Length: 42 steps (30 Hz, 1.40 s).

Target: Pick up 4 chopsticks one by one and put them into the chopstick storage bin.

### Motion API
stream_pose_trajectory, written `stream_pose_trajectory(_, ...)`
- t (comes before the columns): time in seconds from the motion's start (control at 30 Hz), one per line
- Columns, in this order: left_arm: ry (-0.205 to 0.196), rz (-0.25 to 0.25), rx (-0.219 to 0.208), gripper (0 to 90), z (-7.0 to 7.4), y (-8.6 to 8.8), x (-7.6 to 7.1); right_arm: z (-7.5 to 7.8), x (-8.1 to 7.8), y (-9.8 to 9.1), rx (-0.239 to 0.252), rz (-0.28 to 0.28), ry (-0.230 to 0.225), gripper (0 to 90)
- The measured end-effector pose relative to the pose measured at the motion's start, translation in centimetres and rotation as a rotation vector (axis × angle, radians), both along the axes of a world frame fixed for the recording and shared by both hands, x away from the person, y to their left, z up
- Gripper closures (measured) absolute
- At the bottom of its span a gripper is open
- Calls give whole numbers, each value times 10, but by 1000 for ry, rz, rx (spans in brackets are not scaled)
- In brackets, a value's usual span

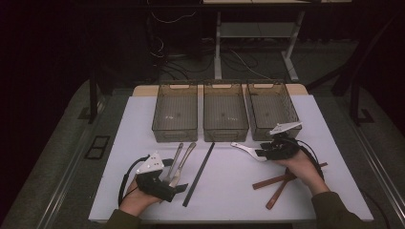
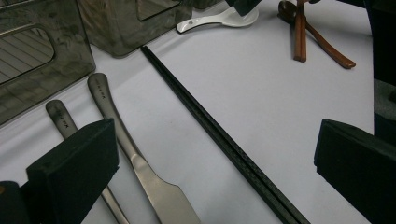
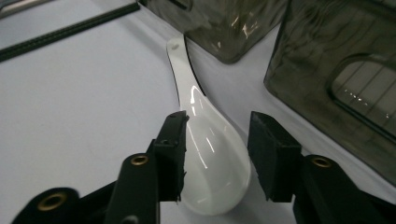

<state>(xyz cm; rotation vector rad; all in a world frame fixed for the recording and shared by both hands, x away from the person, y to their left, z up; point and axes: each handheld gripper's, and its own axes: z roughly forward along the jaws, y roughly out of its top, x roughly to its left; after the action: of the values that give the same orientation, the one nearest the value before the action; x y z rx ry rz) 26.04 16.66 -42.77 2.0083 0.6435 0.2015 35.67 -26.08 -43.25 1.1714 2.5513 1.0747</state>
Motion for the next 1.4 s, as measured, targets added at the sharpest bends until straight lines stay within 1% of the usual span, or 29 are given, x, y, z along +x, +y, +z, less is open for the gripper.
stream_pose_trajectory(0.13, 0, 0, -2, 0, 1, 0, 0, 8, -7, -5, 28, -4, -28, 517)
stream_pose_trajectory(0.3, -2, 0, -2, 0, 0, 0, 0, 20, -20, -14, 66, -4, -59, 515)
stream_pose_trajectory(0.4, -1, 3, -5, 0, 0, 0, -1, 24, -30, -18, 83, 12, -69, 571)
stream_pose_trajectory(0.47, 0, 4, -3, 0, 0, 0, -1, 24, -37, -20, 78, 25, -78, 644)
stream_pose_trajectory(0.53, 0, 5, -1, 0, 0, 0, -1, 24, -43, -22, 77, 34, -75, 700)
stream_pose_trajectory(0.63, 1, 6, -1, 0, 0, 1, -1, 24, -51, -24, 66, 51, -83, 767)
stream_pose_trajectory(0.73, 12, 16, -4, 0, 0, 2, -1, 23, -61, -23, 60, 69, -73, 829)
stream_pose_trajectory(0.83, 18, 18, -6, 0, 0, 2, -1, 20, -69, -24, 55, 95, -76, 890)
stream_pose_trajectory(0.93, 19, 19, -10, 0, 0, 1, -2, 18, -76, -24, 57, 117, -67, 891)
stream_pose_trajectory(0.97, 15, 13, -4, 0, 0, 1, -1, 17, -79, -23, 59, 122, -68, 891)
stream_pose_trajectory(1.07, 15, 12, -2, 0, 0, 0, -2, 15, -86, -22, 55, 139, -63, 891)
stream_pose_trajectory(1.17, 12, 8, 0, 0, 0, -1, -3, 13, -93, -20, 51, 143, -63, 891)
stream_pose_trajectory(1.4, 4, 10, 2, 0, 1, -1, -4, 8, -107, -13, 45, 162, -48, 890)
